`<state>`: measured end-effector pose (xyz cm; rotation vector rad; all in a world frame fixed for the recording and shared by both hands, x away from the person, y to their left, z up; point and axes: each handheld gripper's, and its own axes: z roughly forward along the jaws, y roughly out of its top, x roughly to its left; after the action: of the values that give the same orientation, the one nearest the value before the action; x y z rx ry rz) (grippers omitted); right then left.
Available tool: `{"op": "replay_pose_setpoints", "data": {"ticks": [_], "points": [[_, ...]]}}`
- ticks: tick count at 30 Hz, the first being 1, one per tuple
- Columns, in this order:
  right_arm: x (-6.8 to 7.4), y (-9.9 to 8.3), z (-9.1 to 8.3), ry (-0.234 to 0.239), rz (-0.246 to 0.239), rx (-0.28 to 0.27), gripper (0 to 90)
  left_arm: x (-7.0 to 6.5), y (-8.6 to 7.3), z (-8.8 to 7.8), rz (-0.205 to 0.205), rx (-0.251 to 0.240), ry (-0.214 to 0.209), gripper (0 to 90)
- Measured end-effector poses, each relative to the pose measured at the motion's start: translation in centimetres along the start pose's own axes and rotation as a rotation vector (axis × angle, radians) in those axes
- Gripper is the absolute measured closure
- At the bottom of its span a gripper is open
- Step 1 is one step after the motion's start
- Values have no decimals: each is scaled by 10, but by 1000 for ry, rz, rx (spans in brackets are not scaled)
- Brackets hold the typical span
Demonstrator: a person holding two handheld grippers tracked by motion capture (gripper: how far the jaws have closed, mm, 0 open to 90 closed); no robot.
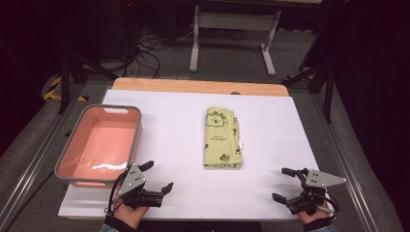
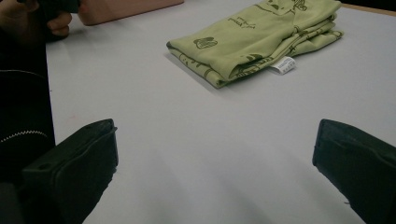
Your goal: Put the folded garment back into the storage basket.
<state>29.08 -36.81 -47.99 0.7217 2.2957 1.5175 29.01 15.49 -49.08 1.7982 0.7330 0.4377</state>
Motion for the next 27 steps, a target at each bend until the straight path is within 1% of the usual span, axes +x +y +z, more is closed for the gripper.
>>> {"op": "replay_pose_setpoints", "data": {"ticks": [2, 8, 16, 20, 22, 23, 26, 27], "points": [[0, 0, 0, 0, 0, -2, 5, 0, 3, -2, -9, 6, -9, 44], [0, 0, 0, 0, -1, -2, 5, 0, 5, -3, -9, 21, -13, 45], [1, 0, 0, -1, -2, -3, 5, 0, 5, -3, -13, 11, -14, 38], [0, 0, -1, -4, -1, -6, 5, -1, 5, -3, 1, 15, -11, 30], [0, 0, -1, -3, -1, -7, 5, -2, 5, -2, 3, 17, -21, 26], [0, 0, -1, -3, -2, -8, 5, -3, 6, -2, 17, 20, -29, 18], [0, 0, -2, -4, -1, -8, 5, -7, 8, -2, 34, 14, -31, 13], [0, 0, -2, -5, -1, -8, 5, -7, 8, -1, 31, 16, -36, 14]]}}
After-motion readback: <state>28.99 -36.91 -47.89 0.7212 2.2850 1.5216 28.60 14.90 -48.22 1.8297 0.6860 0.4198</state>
